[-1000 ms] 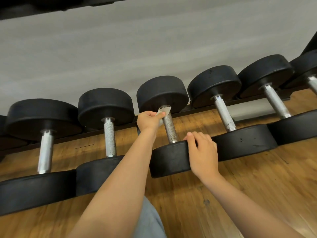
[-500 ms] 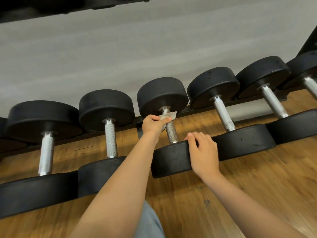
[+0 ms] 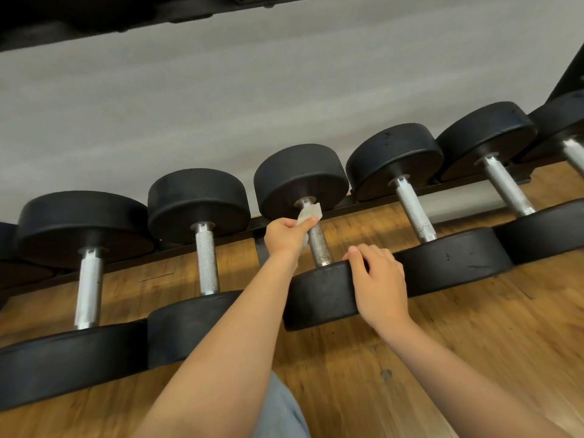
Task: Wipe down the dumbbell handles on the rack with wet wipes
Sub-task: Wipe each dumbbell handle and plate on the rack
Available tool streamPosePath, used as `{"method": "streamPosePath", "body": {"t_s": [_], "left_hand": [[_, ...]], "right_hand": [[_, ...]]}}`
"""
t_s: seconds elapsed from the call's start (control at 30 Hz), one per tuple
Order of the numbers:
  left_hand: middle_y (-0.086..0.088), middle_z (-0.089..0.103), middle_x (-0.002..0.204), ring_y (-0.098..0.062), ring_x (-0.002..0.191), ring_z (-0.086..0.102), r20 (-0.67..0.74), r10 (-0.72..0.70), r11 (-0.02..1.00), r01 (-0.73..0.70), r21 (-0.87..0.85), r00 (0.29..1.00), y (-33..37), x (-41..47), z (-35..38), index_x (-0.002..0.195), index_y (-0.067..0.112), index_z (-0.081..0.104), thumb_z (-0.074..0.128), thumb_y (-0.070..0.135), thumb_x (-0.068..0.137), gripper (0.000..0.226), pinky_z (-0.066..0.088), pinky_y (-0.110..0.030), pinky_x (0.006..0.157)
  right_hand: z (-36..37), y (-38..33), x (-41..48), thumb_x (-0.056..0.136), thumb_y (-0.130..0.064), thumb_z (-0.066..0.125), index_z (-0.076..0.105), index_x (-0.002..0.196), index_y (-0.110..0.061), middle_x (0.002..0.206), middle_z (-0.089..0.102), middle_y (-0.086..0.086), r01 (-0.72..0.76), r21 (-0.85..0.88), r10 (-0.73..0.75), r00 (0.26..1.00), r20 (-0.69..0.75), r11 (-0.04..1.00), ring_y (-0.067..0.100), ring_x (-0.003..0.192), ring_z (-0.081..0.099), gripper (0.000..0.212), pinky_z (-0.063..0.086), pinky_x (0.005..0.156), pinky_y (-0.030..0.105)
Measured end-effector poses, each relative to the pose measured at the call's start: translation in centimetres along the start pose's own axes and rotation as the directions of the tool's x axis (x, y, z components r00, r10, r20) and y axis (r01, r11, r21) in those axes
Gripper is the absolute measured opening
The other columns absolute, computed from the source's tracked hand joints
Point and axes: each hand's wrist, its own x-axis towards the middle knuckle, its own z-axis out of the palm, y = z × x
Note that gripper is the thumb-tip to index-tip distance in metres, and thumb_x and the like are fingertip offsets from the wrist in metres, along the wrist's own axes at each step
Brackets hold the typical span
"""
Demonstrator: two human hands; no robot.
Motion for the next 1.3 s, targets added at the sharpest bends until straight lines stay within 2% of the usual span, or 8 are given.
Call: {"method": "streamPosePath", "body": {"t_s": [0.13,0.33,0.5,0.6,0.8,0.93,1.17,1.3], "left_hand": [[-0.005,0.07,0.094,-0.019,0.091,0.067,0.102,-0.029,0.997,0.021,0.08,0.994,0.0,0.7,-1.5,0.082,0.011,0.068,0.083,0.026,0.077,0.021,0.059,-0.042,0.085],[-0.007,0.071,0.1,-0.02,0.098,0.068,0.3,-0.136,0.972,0.069,0.225,0.944,0.1,0.1,-2.4,0.091,0.009,0.069,0.085,0.022,0.073,0.027,0.056,-0.041,0.092],[-0.005,0.071,0.096,-0.014,0.087,0.065,0.42,-0.196,0.892,-0.016,0.451,0.886,0.9,-0.9,-3.3,0.081,0.013,0.068,0.081,0.026,0.078,0.018,0.053,-0.03,0.08],[-0.002,0.068,0.092,-0.013,0.085,0.063,0.474,-0.219,0.839,-0.083,0.537,0.853,0.9,-1.6,-3.3,0.091,0.012,0.072,0.078,0.026,0.08,0.019,0.051,-0.028,0.077],[0.002,0.071,0.087,-0.009,0.079,0.064,0.515,-0.201,0.915,-0.028,0.404,0.833,0.8,-1.7,-3.9,0.103,0.012,0.075,0.076,0.031,0.083,0.028,0.048,-0.024,0.067],[-0.003,0.071,0.09,-0.008,0.071,0.062,0.411,-0.174,0.956,0.054,0.288,0.895,0.3,-2.1,-3.1,0.104,0.004,0.073,0.078,0.022,0.081,0.03,0.045,-0.02,0.056],[-0.005,0.07,0.102,-0.017,0.095,0.065,0.4,-0.232,0.881,0.017,0.473,0.887,0.2,-1.8,-2.6,0.106,0.009,0.073,0.083,0.025,0.075,0.036,0.053,-0.031,0.081],[-0.005,0.071,0.095,-0.017,0.092,0.065,0.398,-0.16,0.909,-0.022,0.416,0.903,-0.2,-1.7,-2.4,0.093,0.008,0.076,0.085,0.024,0.073,0.026,0.054,-0.031,0.079]], "right_hand": [[0.0,0.0,0.0,0.096,-0.043,0.029,0.066,0.094,-0.02,0.088,0.062,-0.008,0.001,0.014,-0.001,1.0,-0.004,1.0,0.011,0.093,0.053,0.044,0.038,0.096,0.035],[0.0,-0.1,-0.1,0.097,-0.042,0.029,0.066,0.093,-0.019,0.088,0.062,-0.007,-0.003,0.006,0.003,1.0,-0.01,1.0,0.011,0.093,0.054,0.043,0.039,0.095,0.036],[-0.1,-0.2,0.0,0.095,-0.044,0.026,0.066,0.093,-0.019,0.088,0.062,-0.007,-0.003,-0.001,0.003,1.0,0.002,1.0,0.011,0.093,0.053,0.047,0.038,0.094,0.034],[0.0,-0.1,0.0,0.097,-0.041,0.029,0.065,0.09,-0.02,0.086,0.062,-0.007,-0.002,0.0,0.002,1.0,-0.002,1.0,0.011,0.091,0.053,0.042,0.038,0.092,0.035],[-0.1,-0.1,0.0,0.101,-0.035,0.034,0.064,0.089,-0.021,0.085,0.06,-0.009,-0.001,0.011,0.001,1.0,0.013,1.0,0.009,0.09,0.052,0.035,0.037,0.093,0.034],[-0.1,0.0,0.0,0.102,-0.036,0.033,0.064,0.089,-0.021,0.085,0.06,-0.009,-0.003,0.01,0.003,1.0,0.014,1.0,0.01,0.091,0.052,0.038,0.037,0.093,0.034],[-0.1,-0.1,0.0,0.1,-0.034,0.035,0.065,0.09,-0.021,0.086,0.06,-0.009,-0.017,0.008,0.017,1.0,0.026,1.0,0.01,0.092,0.052,0.035,0.035,0.093,0.032],[-0.1,-0.1,0.0,0.1,-0.036,0.033,0.065,0.09,-0.021,0.085,0.06,-0.01,-0.019,0.015,0.019,1.0,0.02,1.0,0.01,0.092,0.052,0.036,0.035,0.092,0.032]]}}
